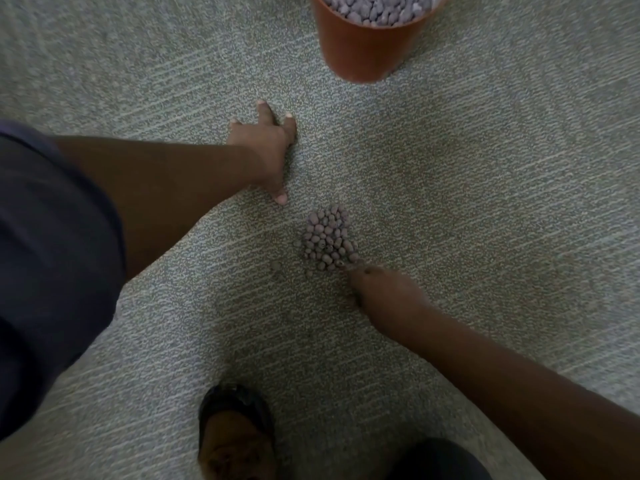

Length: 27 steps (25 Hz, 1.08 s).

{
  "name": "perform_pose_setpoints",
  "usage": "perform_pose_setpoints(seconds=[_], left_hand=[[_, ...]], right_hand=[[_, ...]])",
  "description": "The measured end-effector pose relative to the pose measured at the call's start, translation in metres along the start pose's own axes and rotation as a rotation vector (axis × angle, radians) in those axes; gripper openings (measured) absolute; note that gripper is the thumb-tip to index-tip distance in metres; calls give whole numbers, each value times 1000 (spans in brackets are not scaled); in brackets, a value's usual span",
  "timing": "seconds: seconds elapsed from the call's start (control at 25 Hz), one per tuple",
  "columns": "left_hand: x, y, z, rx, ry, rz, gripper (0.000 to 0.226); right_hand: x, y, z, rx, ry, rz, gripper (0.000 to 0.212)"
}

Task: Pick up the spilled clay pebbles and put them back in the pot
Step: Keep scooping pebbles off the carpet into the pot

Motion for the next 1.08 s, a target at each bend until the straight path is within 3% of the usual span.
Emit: perform_pose_setpoints(seconds=[0.16, 0.28, 0.52, 0.72, 1.08], left_hand=[[1, -1, 0, -17, -6, 3, 154], [2, 1, 1, -19, -15, -17, 153], [2, 2, 2, -19, -17, -20, 153], [4, 3, 2, -20, -10, -23, 153], [4, 1, 3, -13, -4, 0, 154]], right_hand=[[15, 25, 0, -93, 50, -40, 29], [22, 37, -1, -117, 29, 64, 31], [54, 65, -5, -148, 135, 104, 73], [44, 85, -1, -230, -48, 144, 34], [35, 129, 10, -356, -30, 23, 31]])
Point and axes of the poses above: each hand's wrist, its own z-axis towards the middle knuckle, its own x-axis out of the palm, y = z × x, the point moved 10 cm from there along z, towards the middle knuckle, and after that the axes turned 1 degree about x, right-handed, at the moved point
